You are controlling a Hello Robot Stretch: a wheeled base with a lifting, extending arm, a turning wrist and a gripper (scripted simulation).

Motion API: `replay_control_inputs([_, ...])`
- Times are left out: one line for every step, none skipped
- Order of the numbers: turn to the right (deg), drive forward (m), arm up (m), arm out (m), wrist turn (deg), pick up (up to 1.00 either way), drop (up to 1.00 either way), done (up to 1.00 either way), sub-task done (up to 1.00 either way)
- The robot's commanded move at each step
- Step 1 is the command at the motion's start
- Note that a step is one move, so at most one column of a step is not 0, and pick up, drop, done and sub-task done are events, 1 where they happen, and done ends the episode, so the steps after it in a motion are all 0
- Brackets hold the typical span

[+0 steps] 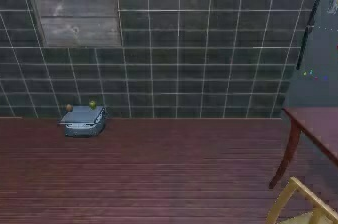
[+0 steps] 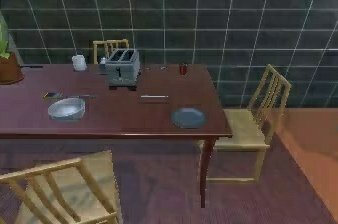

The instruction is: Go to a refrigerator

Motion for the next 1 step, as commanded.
replay_control_inputs([0.0,0.9,0.0,0.0,0.0,0.0,0.0,0.0,0.0])
